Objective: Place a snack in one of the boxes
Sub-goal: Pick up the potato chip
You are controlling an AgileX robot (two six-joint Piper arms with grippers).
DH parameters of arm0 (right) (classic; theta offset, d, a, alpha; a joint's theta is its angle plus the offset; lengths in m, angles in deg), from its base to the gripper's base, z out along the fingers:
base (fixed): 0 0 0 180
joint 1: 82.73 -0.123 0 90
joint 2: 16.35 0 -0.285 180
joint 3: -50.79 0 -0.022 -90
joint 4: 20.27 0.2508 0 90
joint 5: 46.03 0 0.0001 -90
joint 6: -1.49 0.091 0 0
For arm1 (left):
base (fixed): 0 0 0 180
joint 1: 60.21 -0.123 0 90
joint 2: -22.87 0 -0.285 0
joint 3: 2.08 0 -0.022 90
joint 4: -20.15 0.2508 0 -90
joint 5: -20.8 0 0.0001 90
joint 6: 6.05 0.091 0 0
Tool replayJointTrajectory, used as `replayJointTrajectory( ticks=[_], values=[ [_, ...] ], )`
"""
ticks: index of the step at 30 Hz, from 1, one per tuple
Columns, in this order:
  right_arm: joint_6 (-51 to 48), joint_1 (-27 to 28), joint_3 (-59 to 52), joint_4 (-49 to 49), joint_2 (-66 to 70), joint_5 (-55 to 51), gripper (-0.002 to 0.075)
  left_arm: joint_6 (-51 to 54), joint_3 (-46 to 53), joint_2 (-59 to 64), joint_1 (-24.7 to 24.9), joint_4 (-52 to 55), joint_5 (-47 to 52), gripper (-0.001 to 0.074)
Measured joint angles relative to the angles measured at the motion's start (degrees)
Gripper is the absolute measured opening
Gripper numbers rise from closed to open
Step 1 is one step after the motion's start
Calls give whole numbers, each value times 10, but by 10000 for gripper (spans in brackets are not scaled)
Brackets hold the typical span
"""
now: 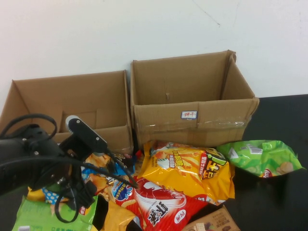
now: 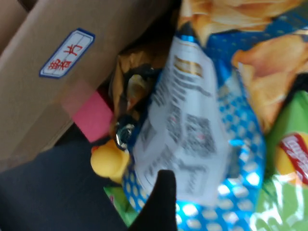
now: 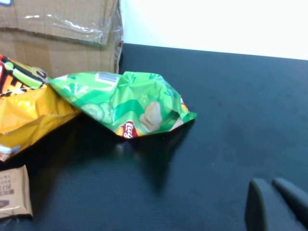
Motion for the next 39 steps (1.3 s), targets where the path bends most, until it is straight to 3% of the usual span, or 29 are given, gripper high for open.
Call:
replayJointTrajectory(
  ticks=[7,19,21,29,33,39],
  values=[
    [0,0,0,0,0,0,-1,-4,-2,46,-29,26,-91,693],
    [0,0,0,0,0,0,-1,-24,-2,122,-54,52,-148,686],
    [0,0,0,0,0,0,-1,-40,-2,128,-56,58,-152,621],
    [0,0,0,0,0,0,-1,-55,-3,130,-56,81,-160,127],
    [0,0,0,0,0,0,-1,-57,-3,94,-50,82,-145,111],
    [0,0,0,0,0,0,-1,-78,-3,-53,-8,77,-72,111]
  ],
)
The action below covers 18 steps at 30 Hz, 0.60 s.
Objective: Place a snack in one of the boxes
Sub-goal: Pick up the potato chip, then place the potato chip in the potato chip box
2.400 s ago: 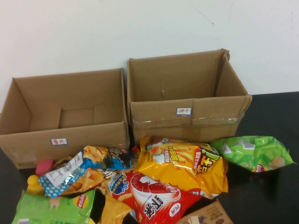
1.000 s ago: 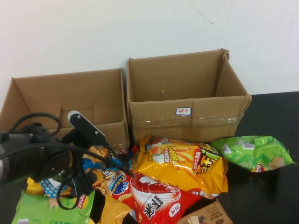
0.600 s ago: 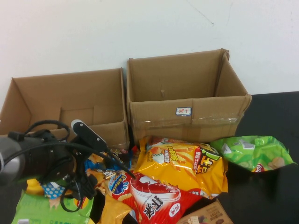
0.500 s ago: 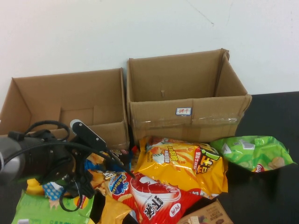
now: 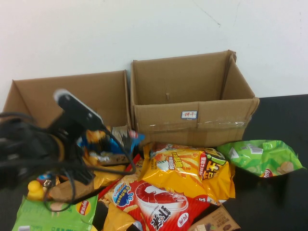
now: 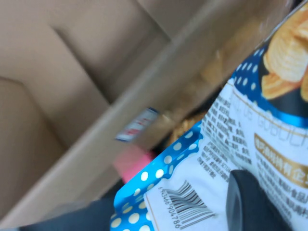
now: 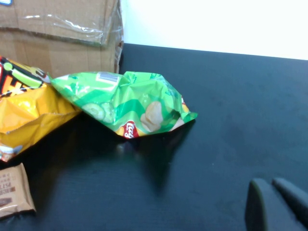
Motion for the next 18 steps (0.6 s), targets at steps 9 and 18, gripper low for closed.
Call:
replayJointTrajectory(
  ticks=[9,18],
  values=[
    [0,0,0,0,0,0,-1,-18,-1,-183,19,81,-5,110],
    [0,0,0,0,0,0,-1,-58,-38,-57,-167,181,-221,106]
  ],
)
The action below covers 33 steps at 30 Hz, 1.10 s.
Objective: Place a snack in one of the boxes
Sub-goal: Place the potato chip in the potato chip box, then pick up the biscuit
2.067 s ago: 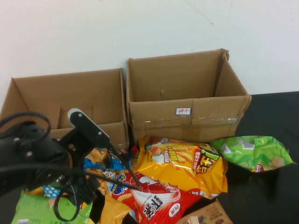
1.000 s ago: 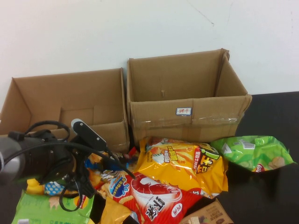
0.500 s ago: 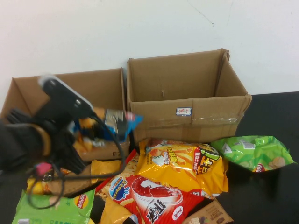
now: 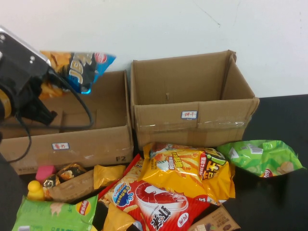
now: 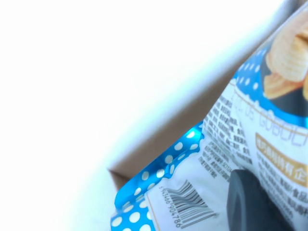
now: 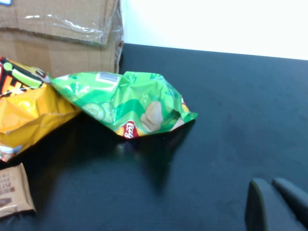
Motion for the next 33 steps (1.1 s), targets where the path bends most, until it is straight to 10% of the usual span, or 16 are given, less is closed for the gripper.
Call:
replayJointTrajectory(
  ticks=[6,13,18,22,29,33],
  values=[
    [0,0,0,0,0,0,-1,-1,-54,163,-46,5,-23,140],
    [0,0,0,0,0,0,-1,-21,-135,264,-43,20,-3,573],
    [0,0,0,0,0,0,-1,-34,-145,230,-12,31,96,660],
    [0,0,0,0,0,0,-1,-37,-122,146,29,11,128,568],
    [5,0,0,0,0,0,-1,-38,21,-28,137,-113,145,110],
    [5,0,0,0,0,0,-1,-38,94,-74,208,-207,172,23]
  ],
)
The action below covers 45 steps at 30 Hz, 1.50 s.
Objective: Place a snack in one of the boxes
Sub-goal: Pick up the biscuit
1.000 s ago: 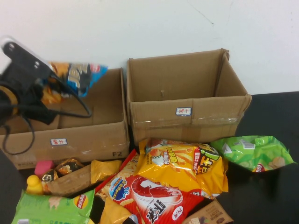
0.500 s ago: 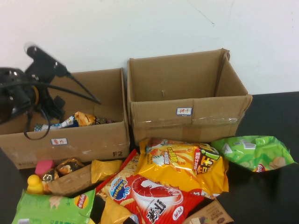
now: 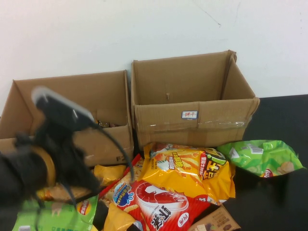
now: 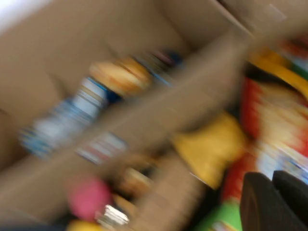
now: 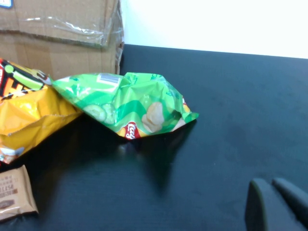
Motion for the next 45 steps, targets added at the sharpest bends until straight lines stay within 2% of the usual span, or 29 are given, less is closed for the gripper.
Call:
replayJointTrajectory(
  ticks=[3,5,7,12,15,18,28,33,36,41,45],
  values=[
    [0,0,0,0,0,0,-1,0,37,1,49,-64,13,14],
    [0,0,0,0,0,0,-1,0,53,15,71,-96,11,51],
    [0,0,0,0,0,0,-1,0,63,36,82,-114,0,142],
    [0,0,0,0,0,0,-1,-20,71,112,83,-134,-51,564],
    [0,0,0,0,0,0,-1,-50,71,167,71,-134,-85,655],
    [0,0,0,0,0,0,-1,-62,71,219,58,-133,-112,682],
    [0,0,0,0,0,0,-1,-69,71,337,39,-126,-220,693],
    [0,0,0,0,0,0,-1,-69,71,360,39,-124,-233,680],
    [0,0,0,0,0,0,-1,-69,71,362,39,-124,-231,589],
    [0,0,0,0,0,0,-1,-69,71,354,39,-119,-228,283],
    [0,0,0,0,0,0,-1,-69,71,310,41,-115,-190,272]
  ],
)
